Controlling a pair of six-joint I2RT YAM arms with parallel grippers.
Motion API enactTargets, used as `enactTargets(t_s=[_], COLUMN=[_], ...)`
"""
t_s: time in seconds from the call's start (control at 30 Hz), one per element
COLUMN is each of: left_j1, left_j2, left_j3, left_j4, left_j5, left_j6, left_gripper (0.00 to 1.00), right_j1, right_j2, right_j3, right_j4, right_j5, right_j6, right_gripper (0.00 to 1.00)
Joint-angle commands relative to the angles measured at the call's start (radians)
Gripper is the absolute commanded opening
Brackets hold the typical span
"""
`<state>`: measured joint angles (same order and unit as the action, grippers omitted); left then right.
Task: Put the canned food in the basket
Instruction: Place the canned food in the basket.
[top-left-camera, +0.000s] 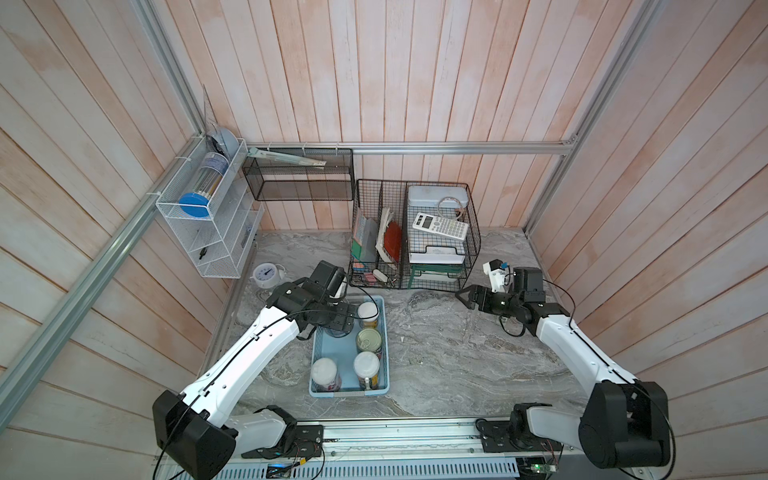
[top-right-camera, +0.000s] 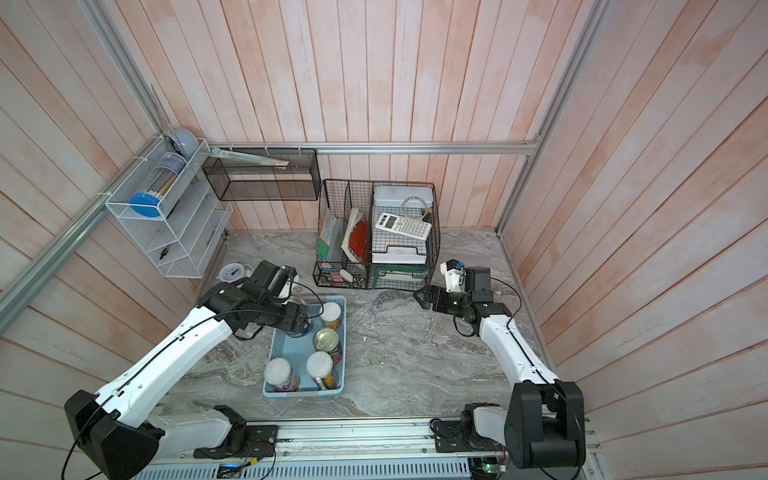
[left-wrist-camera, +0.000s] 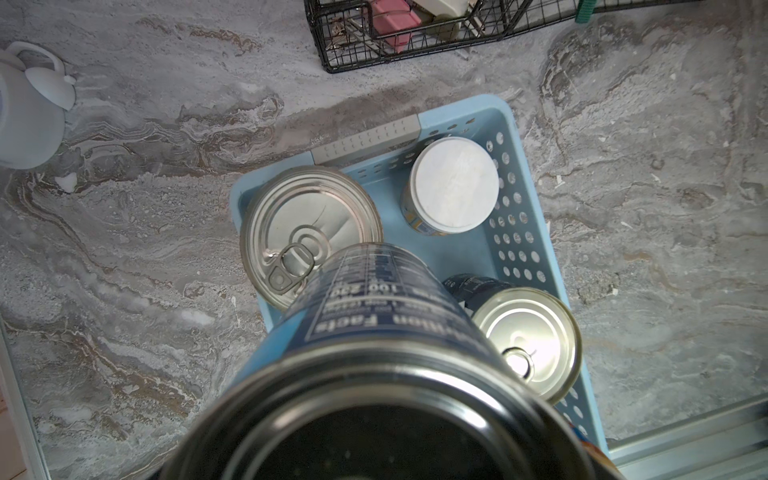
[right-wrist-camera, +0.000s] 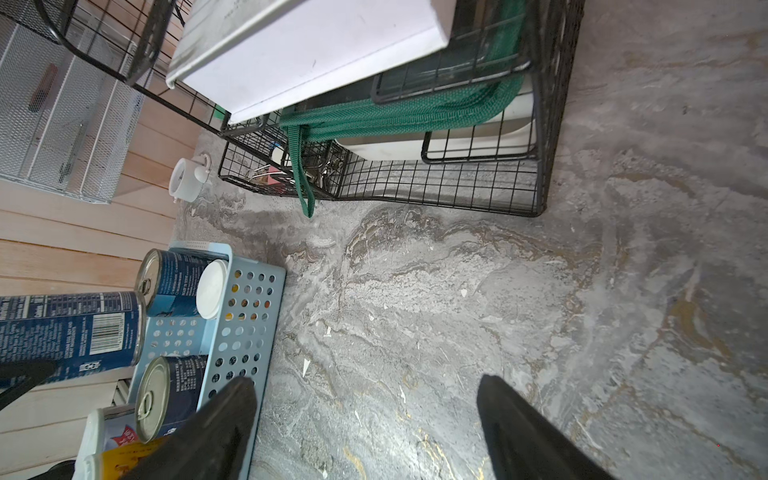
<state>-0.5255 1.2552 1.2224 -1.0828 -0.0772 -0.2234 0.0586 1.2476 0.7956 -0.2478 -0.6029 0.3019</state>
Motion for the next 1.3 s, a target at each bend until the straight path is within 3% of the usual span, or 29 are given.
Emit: enactTargets(t_s=[0.0,0.33,1.27], left_j1=[0.006,0.006,0.004], left_j2=[-0.026,-0.030,-0.105], left_j3=[-0.020,-0.071,-0.038], left_j4=[0.080,0.090,-0.033], left_j5=[0.021,0.026,0.034], left_j6=[-0.026,-0.051,-0.104], left_gripper=[0.60,0.59,0.57], right_j1=[0.010,0.013,0.034], right_j2=[-0.004,0.008,0.013], right_j3=[-0.010,-0.006,-0.021], right_j4=[-0.015,-0.019,-0.013], right_j5=[0.005,0.004,0.018], right_j6=[-0.019,-0.026,-0.028], right_gripper=[0.90,0.90,0.90])
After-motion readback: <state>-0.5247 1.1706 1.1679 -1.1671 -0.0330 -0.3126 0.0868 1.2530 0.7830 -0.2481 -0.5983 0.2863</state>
